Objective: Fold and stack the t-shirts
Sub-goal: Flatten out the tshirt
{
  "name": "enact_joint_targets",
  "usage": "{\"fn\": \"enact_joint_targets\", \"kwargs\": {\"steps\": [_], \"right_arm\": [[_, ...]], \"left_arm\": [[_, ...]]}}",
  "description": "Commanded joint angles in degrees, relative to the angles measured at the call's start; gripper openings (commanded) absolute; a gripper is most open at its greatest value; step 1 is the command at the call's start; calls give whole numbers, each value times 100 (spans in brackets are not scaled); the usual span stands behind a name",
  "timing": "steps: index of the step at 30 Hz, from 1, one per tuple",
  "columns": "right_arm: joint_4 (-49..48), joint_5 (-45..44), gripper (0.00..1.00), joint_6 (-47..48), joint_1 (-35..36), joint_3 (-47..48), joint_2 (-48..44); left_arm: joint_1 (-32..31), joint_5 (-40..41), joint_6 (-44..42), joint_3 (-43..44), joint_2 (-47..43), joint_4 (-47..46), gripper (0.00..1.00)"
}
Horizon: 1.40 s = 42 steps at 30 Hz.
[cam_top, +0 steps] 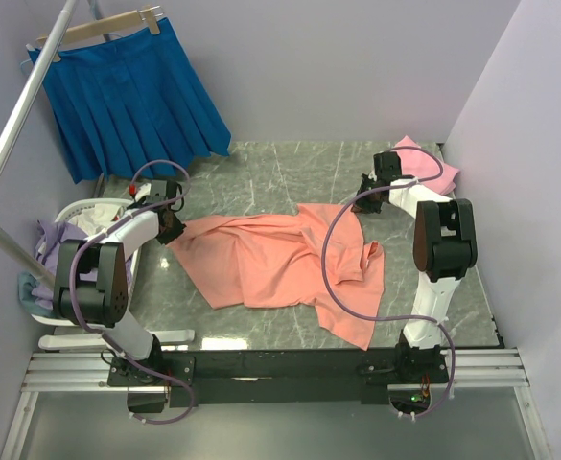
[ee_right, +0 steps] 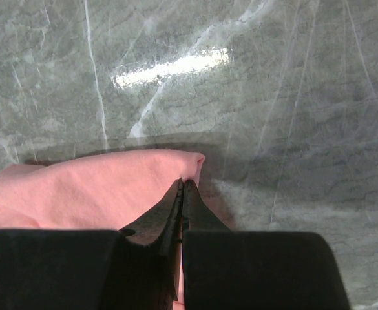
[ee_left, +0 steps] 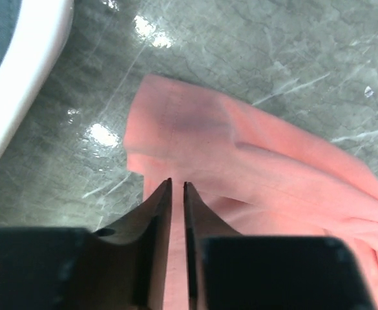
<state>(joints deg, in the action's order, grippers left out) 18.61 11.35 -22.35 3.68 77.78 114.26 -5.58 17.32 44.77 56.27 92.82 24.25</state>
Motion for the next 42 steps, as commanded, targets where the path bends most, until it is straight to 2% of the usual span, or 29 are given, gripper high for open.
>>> {"fn": "enact_joint_targets", "kwargs": {"steps": [1, 2, 3, 6, 9, 13, 19, 24, 25, 27, 30, 38, 42], "right_arm": [[-7, 33, 0, 108, -34, 255, -185], [11, 60, 0, 108, -26, 255, -167], [2, 77, 0, 108, -26, 264, -158], [-7, 95, 2, 99, -34, 264, -141], [2, 95, 3, 108, -34, 273, -123], [11, 95, 4, 117, -34, 273, -114], [46, 60, 5, 143, -26, 264, -88], [46, 60, 5, 143, -34, 273, -70], [46, 60, 5, 143, -34, 273, -62], [29, 95, 0, 152, -34, 273, -70], [2, 104, 0, 169, -26, 264, -114], [-121, 200, 0, 231, -34, 159, -448], [-156, 183, 0, 257, -34, 132, -676]], "left_arm": [[22, -80, -109, 77, 8, -166, 19], [22, -62, -109, 103, 43, -131, 31], [22, -45, -101, 95, 44, -79, 37], [22, -10, -83, 16, -9, -122, 47], [14, 34, -39, -116, -71, -184, 51], [22, 192, -30, -160, 35, -298, 47], [22, 324, -30, -134, 333, -395, 30], [22, 360, -48, -116, 430, -412, 28], [22, 377, -48, -116, 430, -412, 25], [22, 369, -48, -151, 404, -438, 13], [40, 342, -57, -169, 281, -474, 1], [31, 193, -100, 15, -395, -281, 1], [31, 123, -171, 261, -633, -131, 4]]}}
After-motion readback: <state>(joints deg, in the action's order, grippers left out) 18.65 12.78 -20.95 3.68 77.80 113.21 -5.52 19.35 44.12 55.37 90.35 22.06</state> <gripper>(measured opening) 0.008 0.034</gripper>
